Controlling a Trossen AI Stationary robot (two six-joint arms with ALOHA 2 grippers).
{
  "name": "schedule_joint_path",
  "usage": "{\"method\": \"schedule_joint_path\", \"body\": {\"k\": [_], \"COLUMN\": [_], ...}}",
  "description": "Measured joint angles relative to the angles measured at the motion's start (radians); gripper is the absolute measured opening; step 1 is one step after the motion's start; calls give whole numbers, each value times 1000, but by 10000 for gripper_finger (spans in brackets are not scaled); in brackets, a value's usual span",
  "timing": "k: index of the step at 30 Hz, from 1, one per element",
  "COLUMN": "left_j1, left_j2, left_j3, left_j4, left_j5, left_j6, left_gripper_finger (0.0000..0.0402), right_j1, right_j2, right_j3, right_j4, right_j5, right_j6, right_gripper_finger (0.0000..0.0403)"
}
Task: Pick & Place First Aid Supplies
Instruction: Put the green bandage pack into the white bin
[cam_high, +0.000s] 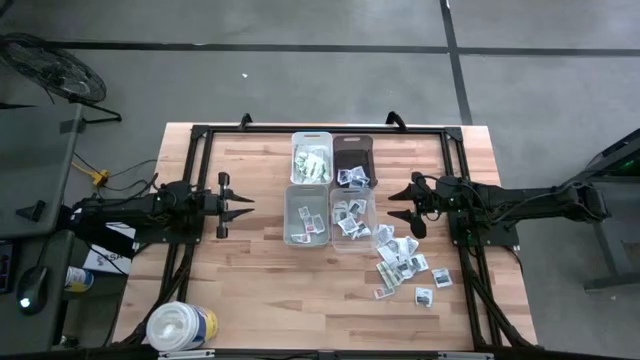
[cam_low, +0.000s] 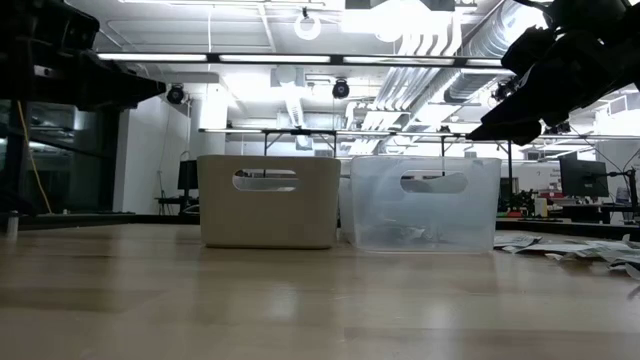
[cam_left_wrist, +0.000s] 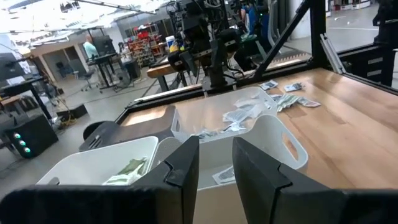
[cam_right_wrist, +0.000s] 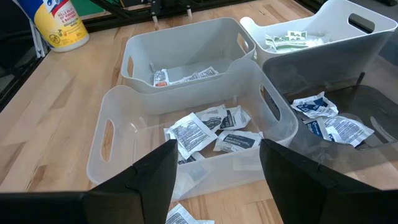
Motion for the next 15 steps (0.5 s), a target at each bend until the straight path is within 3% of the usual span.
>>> {"method": "schedule_joint_path", "body": {"k": [11, 15], "left_j1": [0, 0], "left_j2": [0, 0], "left_j3": [0, 0], "left_j4": [0, 0], "left_j5": [-1, -1], "left_j6": [1, 1], "left_gripper_finger": [96, 96], "right_j1": [0, 0], "right_j2": [0, 0], "right_j3": [0, 0], "right_j4": [0, 8], "right_j5": [0, 0], "right_j6": [-6, -99], "right_gripper_finger": [222, 222]}}
